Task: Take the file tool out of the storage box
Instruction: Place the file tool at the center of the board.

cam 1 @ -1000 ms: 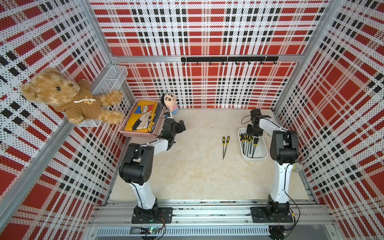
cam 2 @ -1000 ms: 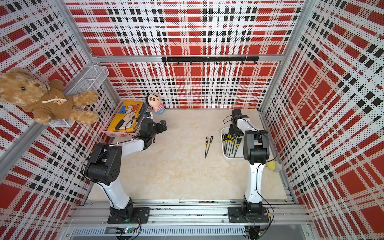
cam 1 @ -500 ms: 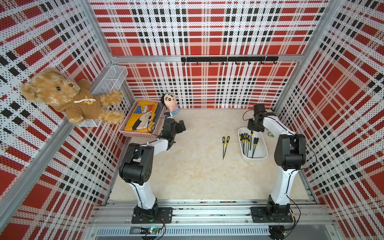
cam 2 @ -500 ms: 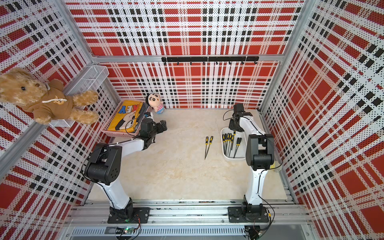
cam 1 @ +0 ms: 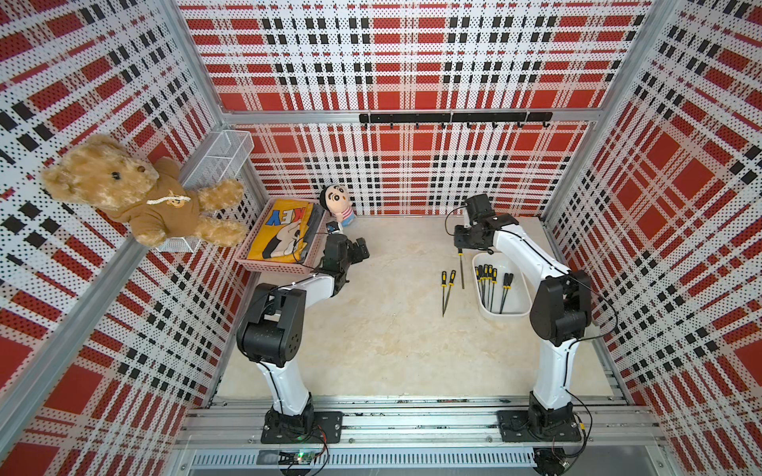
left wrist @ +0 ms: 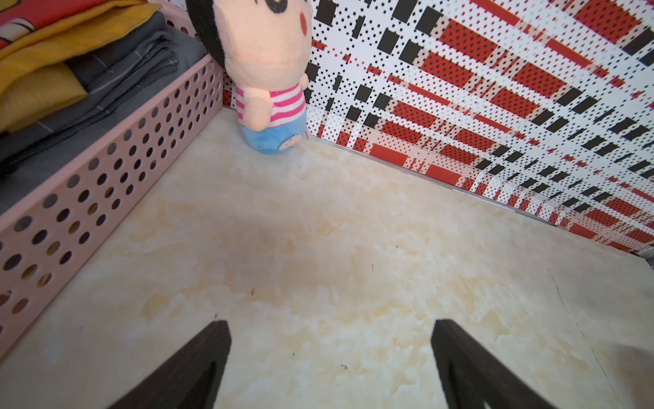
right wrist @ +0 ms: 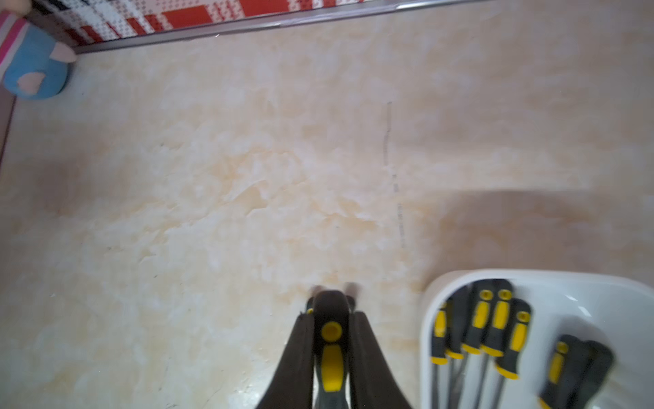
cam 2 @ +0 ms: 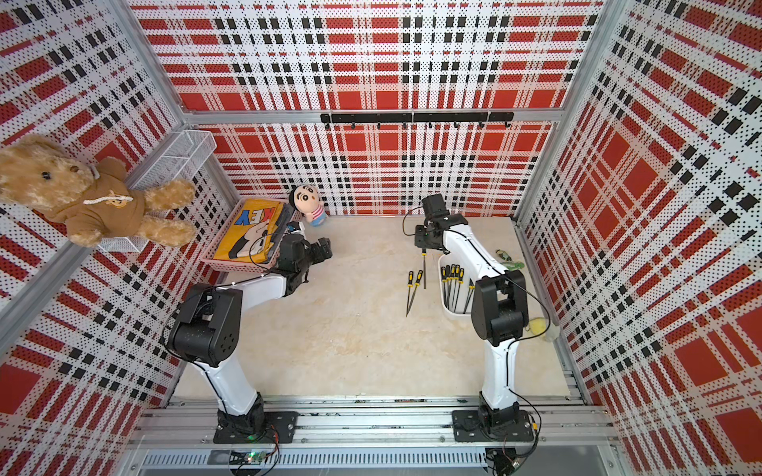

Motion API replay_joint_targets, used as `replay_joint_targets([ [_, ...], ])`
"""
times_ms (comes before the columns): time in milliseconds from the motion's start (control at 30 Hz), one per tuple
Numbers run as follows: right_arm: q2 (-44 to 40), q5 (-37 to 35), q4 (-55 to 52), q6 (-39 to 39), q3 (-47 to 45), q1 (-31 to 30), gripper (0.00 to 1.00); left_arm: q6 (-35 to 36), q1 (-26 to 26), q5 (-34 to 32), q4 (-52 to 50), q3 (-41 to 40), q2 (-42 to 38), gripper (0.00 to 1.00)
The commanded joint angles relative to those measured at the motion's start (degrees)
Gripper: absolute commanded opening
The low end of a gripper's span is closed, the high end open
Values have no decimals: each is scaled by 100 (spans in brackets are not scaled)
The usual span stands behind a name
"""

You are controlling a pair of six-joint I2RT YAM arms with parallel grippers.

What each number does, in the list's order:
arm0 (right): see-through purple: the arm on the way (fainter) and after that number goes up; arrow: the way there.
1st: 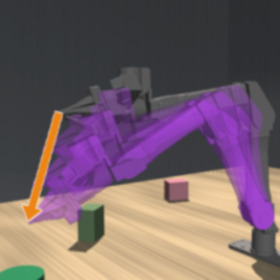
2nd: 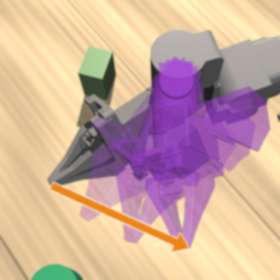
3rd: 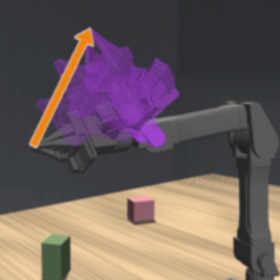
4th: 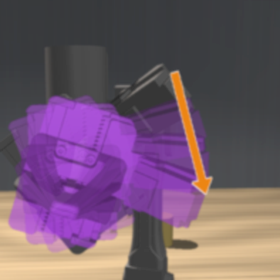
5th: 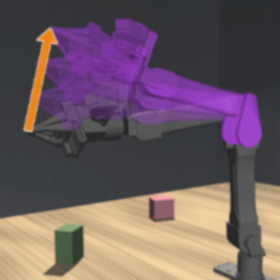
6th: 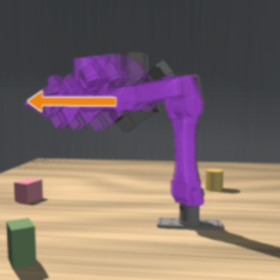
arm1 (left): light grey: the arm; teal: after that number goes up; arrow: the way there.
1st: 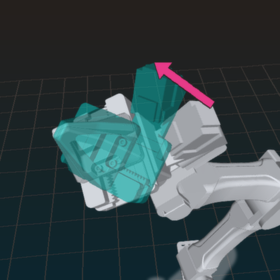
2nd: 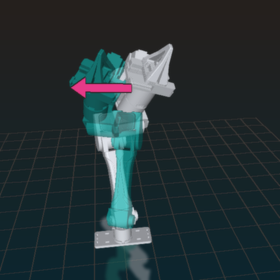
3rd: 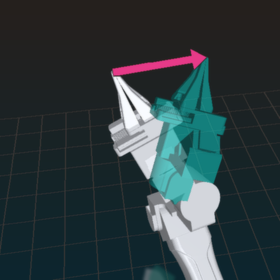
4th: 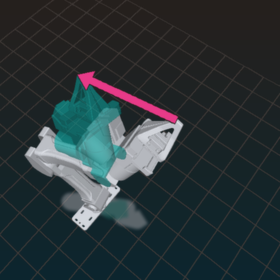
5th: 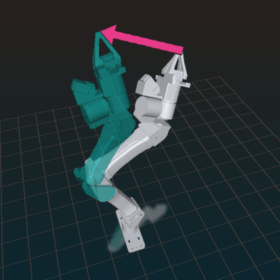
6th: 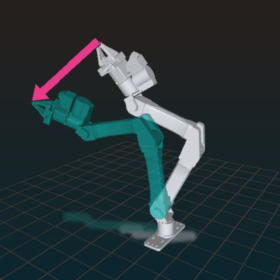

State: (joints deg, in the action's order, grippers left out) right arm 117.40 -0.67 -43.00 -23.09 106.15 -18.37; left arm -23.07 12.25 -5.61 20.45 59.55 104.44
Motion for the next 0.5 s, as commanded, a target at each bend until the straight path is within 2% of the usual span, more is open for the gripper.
replay_joint_targets([
  [0, 461, 151, 16, -478, 49, -236, 12, 29, 55, -37, -80, 98, 66, 96],
  [200, 898, 98, 117, -983, 188, -604, 13, 76, 31, -58, -110, 79, 58, 96],
  [467, 1139, 69, 274, -1215, -67, -711, 13, 31, 26, -43, -76, 15, 41, 96],
])
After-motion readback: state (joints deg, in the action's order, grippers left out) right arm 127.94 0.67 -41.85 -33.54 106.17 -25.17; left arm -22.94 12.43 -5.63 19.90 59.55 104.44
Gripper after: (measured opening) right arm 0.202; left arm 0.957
